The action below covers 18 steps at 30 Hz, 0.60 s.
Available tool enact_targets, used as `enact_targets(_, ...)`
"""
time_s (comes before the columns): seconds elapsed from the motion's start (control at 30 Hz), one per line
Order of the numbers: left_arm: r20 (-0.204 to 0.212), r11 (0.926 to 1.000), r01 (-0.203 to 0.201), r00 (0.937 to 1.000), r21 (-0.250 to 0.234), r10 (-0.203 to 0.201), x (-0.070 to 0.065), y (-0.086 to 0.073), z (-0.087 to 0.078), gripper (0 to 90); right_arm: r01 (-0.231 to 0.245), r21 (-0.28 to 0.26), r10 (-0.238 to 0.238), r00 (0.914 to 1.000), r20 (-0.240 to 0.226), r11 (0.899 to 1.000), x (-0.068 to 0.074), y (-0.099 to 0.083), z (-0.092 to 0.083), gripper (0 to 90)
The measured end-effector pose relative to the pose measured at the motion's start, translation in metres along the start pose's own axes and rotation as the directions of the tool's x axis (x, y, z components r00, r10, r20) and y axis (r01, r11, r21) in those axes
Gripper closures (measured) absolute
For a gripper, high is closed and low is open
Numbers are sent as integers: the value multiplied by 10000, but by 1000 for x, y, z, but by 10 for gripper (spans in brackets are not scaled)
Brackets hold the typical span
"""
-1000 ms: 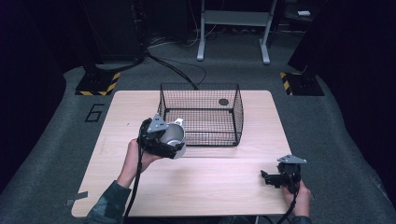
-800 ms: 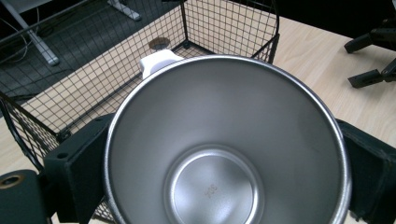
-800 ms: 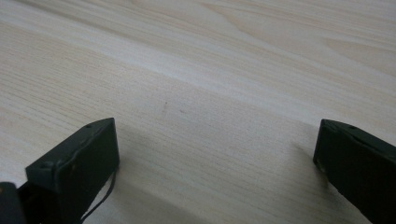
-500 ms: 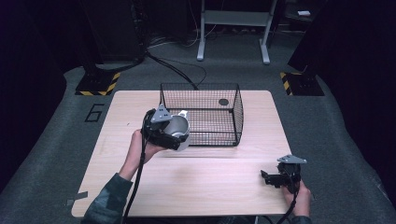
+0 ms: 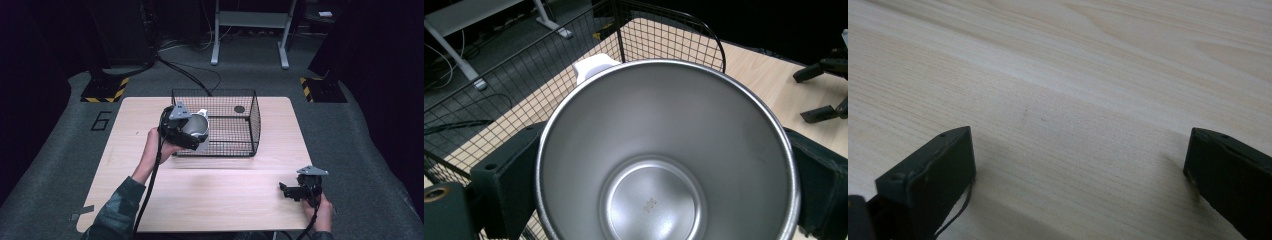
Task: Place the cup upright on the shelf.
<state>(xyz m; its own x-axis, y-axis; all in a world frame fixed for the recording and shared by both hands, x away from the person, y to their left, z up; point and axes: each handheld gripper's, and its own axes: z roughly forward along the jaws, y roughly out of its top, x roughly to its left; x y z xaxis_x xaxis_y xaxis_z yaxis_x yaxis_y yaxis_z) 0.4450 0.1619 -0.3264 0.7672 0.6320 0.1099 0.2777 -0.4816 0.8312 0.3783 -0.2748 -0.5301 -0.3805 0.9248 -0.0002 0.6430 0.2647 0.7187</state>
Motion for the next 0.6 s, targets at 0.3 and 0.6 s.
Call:
enact_targets(0.3, -37, 9999, -104, 9999, -20, 104, 7, 17, 12, 61, -2, -1, 2, 10000, 1, 10000, 0, 0, 0, 0)
enact_targets(0.6, -51, 9998, -185, 9998, 27, 185, 11, 27, 24, 61, -2, 0, 2, 10000, 1, 10000, 0, 0, 0, 0)
